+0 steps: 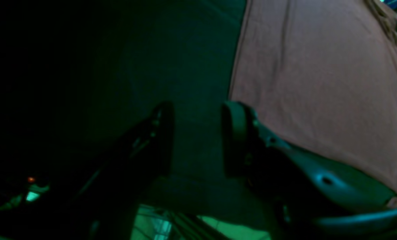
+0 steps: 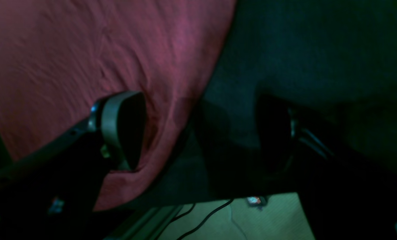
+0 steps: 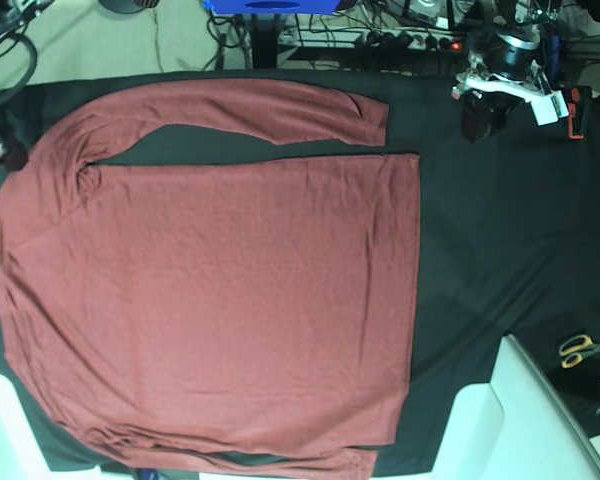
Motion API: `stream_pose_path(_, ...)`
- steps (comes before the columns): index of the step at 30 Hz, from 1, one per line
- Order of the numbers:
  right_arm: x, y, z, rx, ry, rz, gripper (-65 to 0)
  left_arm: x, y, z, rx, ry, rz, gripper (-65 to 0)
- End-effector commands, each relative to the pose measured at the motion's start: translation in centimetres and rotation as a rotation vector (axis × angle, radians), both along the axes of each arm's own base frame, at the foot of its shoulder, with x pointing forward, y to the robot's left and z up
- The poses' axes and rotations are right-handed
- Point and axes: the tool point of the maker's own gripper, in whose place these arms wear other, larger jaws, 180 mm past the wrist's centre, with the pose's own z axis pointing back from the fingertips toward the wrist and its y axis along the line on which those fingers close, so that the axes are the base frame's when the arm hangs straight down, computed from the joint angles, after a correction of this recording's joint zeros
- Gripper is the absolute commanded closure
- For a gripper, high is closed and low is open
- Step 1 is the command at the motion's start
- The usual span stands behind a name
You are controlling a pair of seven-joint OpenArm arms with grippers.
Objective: Fold the T-shirt properly
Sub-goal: 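Position left gripper over the sleeve cuff, right gripper at shoulder edge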
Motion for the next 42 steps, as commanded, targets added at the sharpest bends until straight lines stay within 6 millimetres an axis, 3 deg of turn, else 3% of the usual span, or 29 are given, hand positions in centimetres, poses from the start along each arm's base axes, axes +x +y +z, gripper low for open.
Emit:
stream_pose_path(1, 1.1, -1.4, 1.3, -0.028, -0.046, -0.007, -48.9, 0.3, 0.2, 0.9, 0.027, -0.036, -0.019, -23.0)
stream_pose_path(10, 1.8, -1.0, 1.4, -0.017, -0.059, -0.003, -48.8, 0.6, -1.3, 1.5, 0.016, -0.068, -0.100, -22.9)
stream_pose_path(14, 0.0, -0.9, 0.6, -0.017, -0.017, -0.001, -48.8, 0.3, -1.4, 1.3, 0.015, -0.057, -0.103, -22.7)
stream_pose_path(18, -0.8, 0.5, -0.4, 0.009, -0.001, -0.001, -48.8, -0.3, -1.5, 1.2, 0.014, -0.044, -0.105, -22.7)
stream_pose_path(21, -1.2, 0.5, -0.4, 0.000, 0.006, 0.004, -48.8, -0.7, -3.4, 0.7, -0.016, -0.029, -0.152, -22.7)
stream_pose_path(28, 0.1, -0.3, 1.9, -0.099, -0.028, 0.060, -48.8, -2.2, -9.1, -1.3, 0.007, 0.022, -0.301, -22.7)
stream_pose_path(35, 0.5, 0.9, 2.1, -0.122, -0.028, 0.119, -48.8, -3.0, -8.5, -2.7, -0.017, 0.054, -0.205, -22.7)
stream_pose_path(42, 0.6, 0.9, 2.2, -0.122, -0.031, 0.118, -48.8, -2.5, -7.9, -4.8, -0.018, 0.086, -0.183, -22.7)
